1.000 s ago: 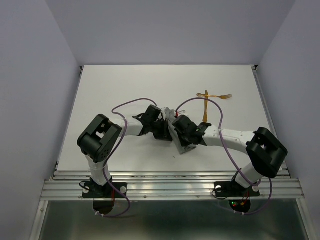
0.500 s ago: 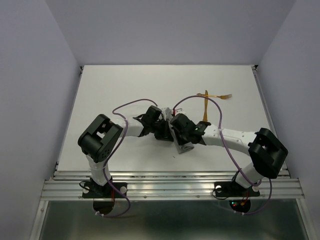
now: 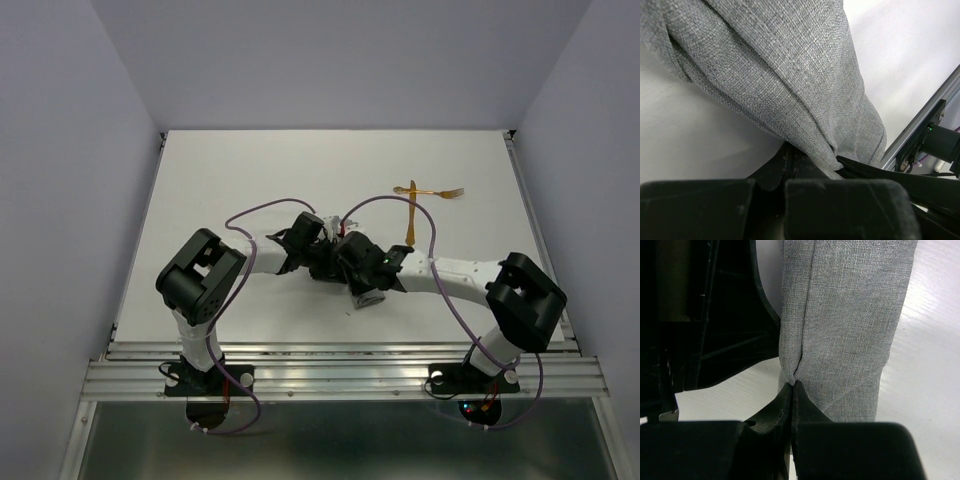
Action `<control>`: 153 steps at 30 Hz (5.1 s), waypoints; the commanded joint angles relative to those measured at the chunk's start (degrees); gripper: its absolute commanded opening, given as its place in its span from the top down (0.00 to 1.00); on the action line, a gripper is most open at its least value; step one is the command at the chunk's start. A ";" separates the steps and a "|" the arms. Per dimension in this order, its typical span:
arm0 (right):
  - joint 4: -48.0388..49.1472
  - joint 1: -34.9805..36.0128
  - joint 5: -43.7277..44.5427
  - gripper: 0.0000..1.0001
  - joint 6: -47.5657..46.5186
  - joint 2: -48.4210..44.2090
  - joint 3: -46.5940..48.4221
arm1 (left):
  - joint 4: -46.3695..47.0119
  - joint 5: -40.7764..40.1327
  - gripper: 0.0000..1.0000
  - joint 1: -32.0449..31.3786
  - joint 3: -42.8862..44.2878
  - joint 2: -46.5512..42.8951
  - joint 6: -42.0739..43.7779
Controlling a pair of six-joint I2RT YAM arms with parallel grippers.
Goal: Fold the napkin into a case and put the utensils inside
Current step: Smooth out the smaller rectangle-folded napkin at the center of the board.
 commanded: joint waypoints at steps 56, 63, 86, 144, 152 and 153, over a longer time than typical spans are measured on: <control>8.42 0.73 2.63 0.62 6.41 -11.45 -7.01 | -4.98 -1.24 1.00 4.86 6.93 3.17 1.96; 7.18 0.73 4.21 0.92 12.47 -14.36 -10.53 | -4.98 -1.24 1.00 5.38 6.76 3.44 2.23; 15.88 0.73 -4.40 0.99 10.37 -2.58 -15.63 | -5.86 1.84 1.00 5.74 7.72 -1.22 0.64; 9.29 -8.39 3.88 0.85 3.34 -4.09 5.10 | -19.05 -12.13 1.00 7.23 23.46 -3.43 6.62; 11.93 -12.36 1.05 0.86 -0.44 6.81 13.19 | -18.26 -14.60 1.00 9.60 23.63 1.41 5.30; 12.19 -12.97 0.18 0.86 -0.53 7.87 13.81 | -18.26 -15.04 1.00 9.60 23.89 2.55 5.30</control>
